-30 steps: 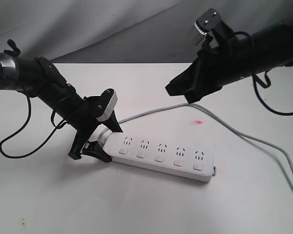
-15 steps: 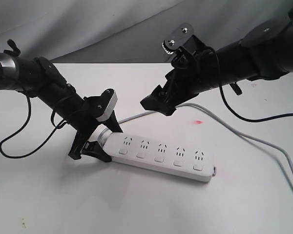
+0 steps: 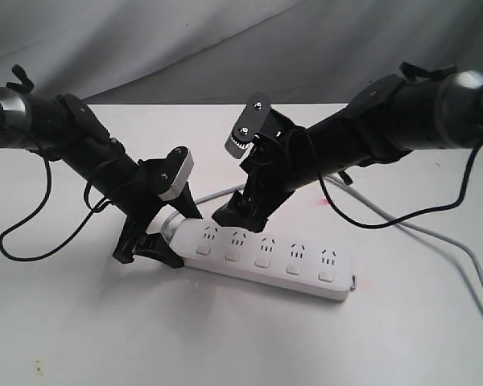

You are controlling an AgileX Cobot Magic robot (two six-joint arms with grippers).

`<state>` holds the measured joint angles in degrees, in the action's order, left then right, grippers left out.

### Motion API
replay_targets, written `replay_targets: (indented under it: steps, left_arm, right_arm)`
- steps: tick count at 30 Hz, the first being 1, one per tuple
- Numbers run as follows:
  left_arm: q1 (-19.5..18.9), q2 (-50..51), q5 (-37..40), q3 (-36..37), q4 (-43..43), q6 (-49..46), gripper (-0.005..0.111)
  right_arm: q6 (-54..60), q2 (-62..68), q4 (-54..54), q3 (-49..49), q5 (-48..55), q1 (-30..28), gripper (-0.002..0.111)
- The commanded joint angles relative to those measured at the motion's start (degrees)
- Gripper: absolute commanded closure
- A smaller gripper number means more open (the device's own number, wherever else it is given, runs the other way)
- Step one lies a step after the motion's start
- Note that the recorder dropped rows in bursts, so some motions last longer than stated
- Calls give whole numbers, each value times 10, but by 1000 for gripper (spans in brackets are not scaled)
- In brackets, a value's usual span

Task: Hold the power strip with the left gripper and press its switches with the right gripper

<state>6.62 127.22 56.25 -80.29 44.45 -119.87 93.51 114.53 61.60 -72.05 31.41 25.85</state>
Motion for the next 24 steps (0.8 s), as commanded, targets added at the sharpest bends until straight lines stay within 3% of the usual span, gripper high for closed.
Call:
replay_targets:
  steps: [1, 24]
  left_arm:
    - [3, 0, 9, -3, 3, 3, 71]
    - [3, 0, 8, -3, 3, 3, 71]
  right_arm:
    - [11, 30, 9, -29, 2, 23, 17]
    - [20, 72, 10, -33, -39, 45, 17]
